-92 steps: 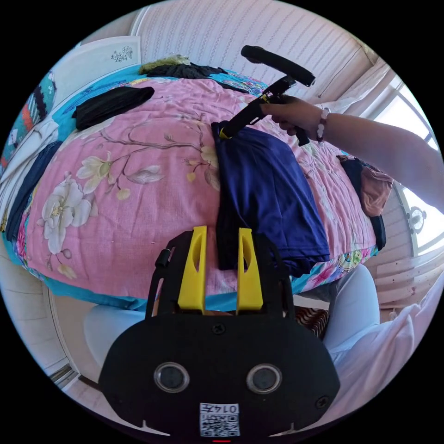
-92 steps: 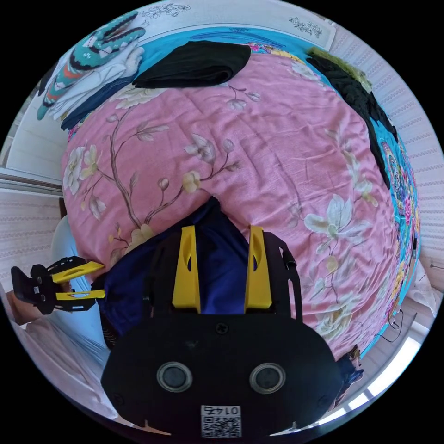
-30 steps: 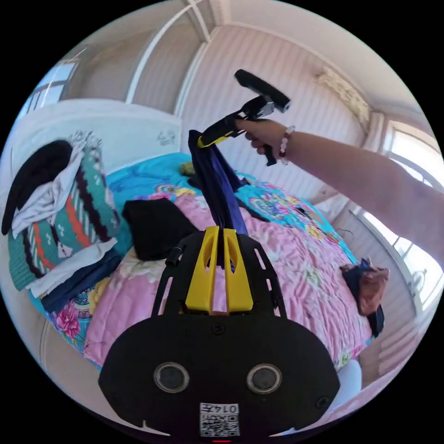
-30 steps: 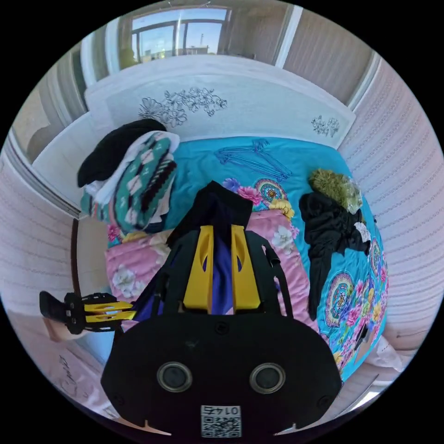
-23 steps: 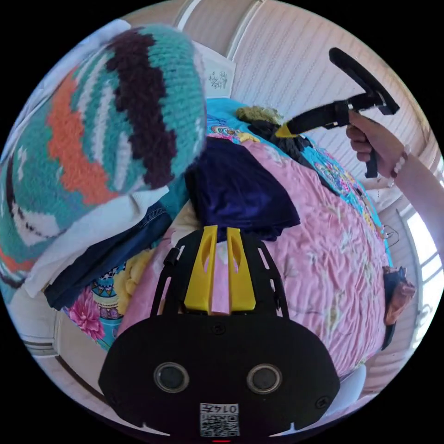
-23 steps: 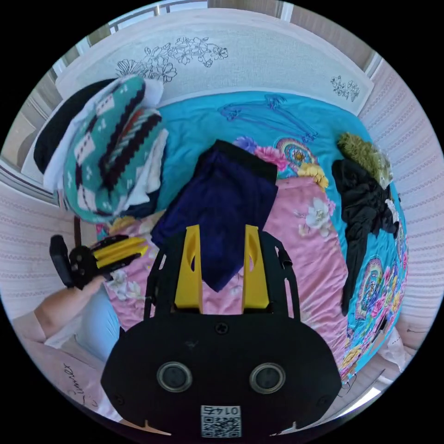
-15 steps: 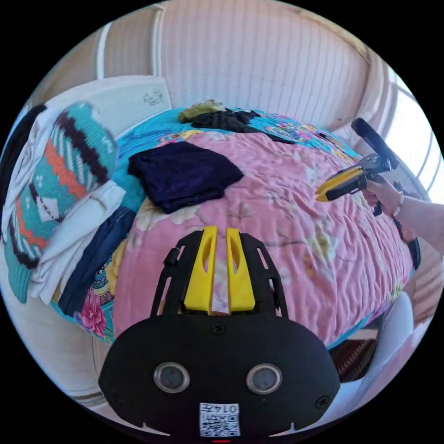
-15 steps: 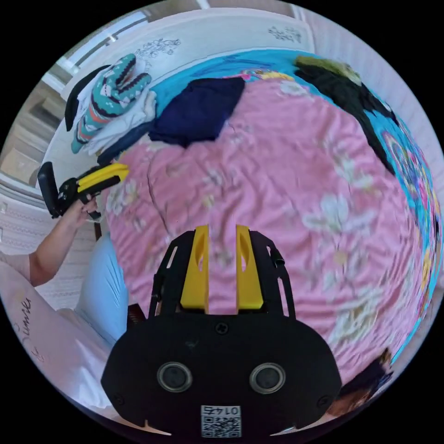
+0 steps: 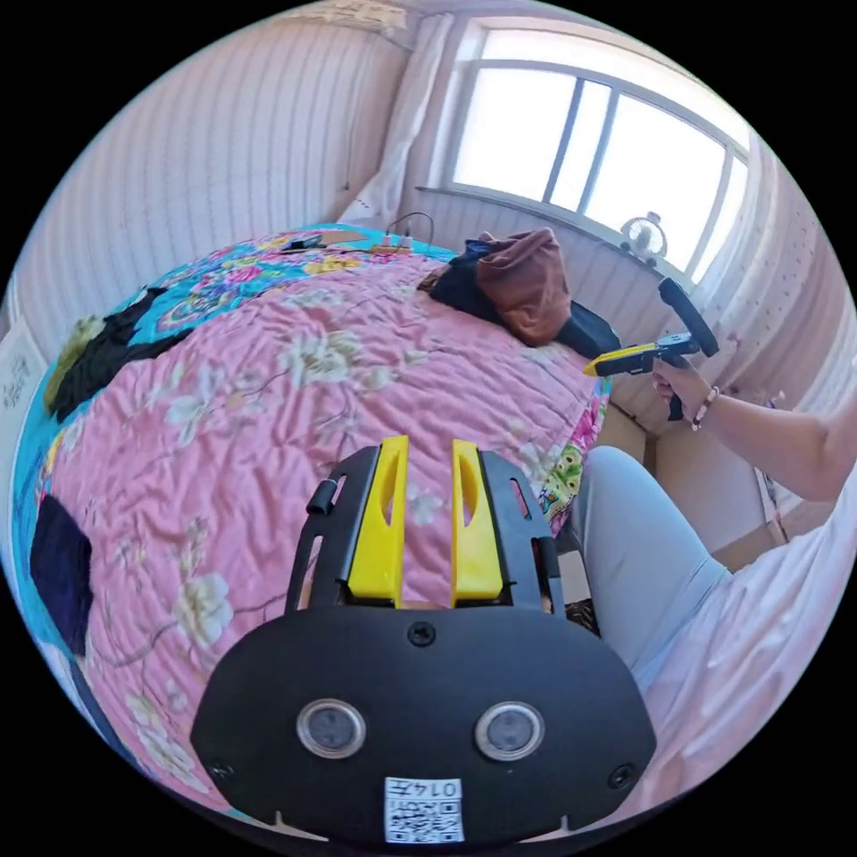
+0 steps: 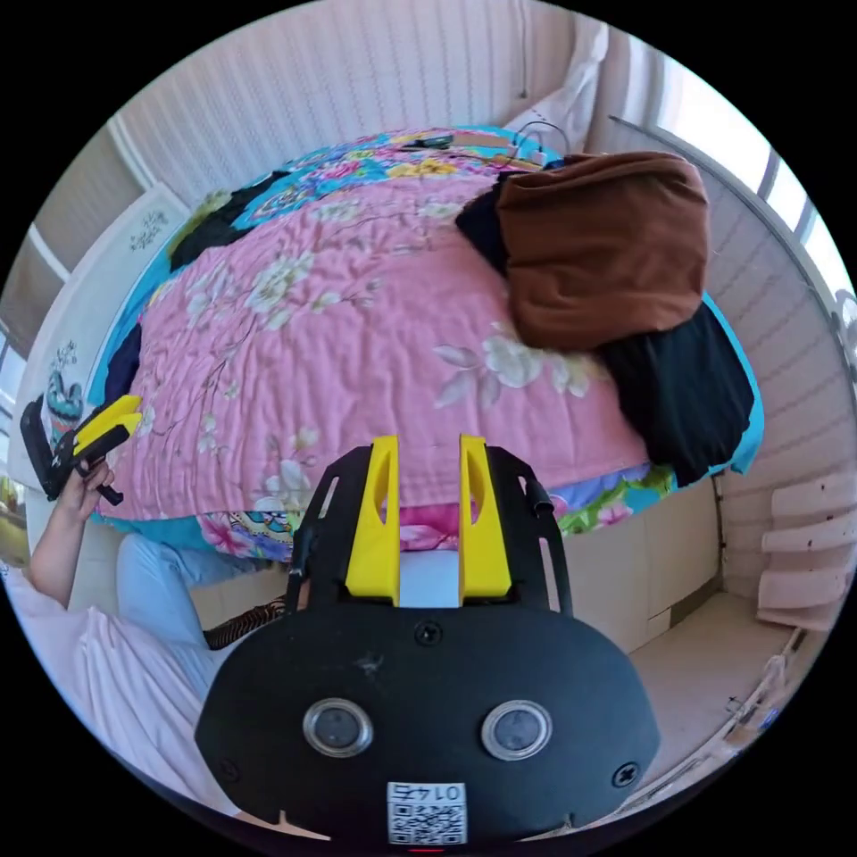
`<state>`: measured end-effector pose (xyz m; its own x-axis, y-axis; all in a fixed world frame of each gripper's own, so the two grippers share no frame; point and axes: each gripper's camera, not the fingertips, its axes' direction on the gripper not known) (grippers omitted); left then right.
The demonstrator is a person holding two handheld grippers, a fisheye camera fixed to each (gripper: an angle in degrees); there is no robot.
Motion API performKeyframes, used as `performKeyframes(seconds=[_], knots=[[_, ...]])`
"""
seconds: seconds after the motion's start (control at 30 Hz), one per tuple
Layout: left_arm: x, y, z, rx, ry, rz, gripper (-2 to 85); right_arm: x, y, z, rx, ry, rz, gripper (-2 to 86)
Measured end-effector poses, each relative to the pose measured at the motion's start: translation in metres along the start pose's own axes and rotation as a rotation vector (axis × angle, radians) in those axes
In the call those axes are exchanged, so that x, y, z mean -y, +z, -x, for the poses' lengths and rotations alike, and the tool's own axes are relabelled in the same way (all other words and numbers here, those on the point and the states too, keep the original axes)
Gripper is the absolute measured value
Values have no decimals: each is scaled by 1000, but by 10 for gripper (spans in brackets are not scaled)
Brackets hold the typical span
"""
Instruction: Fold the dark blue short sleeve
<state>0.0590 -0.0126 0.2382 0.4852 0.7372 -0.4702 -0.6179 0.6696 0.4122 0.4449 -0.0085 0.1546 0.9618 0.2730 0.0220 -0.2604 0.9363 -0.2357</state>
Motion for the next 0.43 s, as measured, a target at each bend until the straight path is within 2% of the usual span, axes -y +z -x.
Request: performKeyframes(seconds=[0.17, 0.3, 0.43], knots=[[100, 60, -48, -22, 102, -11, 83, 5, -23, -78, -1, 4, -110, 110], [193, 117, -81, -21, 160, -36, 93, 46, -51, -135, -33, -35, -227, 133], [278, 177, -105, -25, 105, -32, 109, 93, -71, -181, -113, -49, -320, 170]])
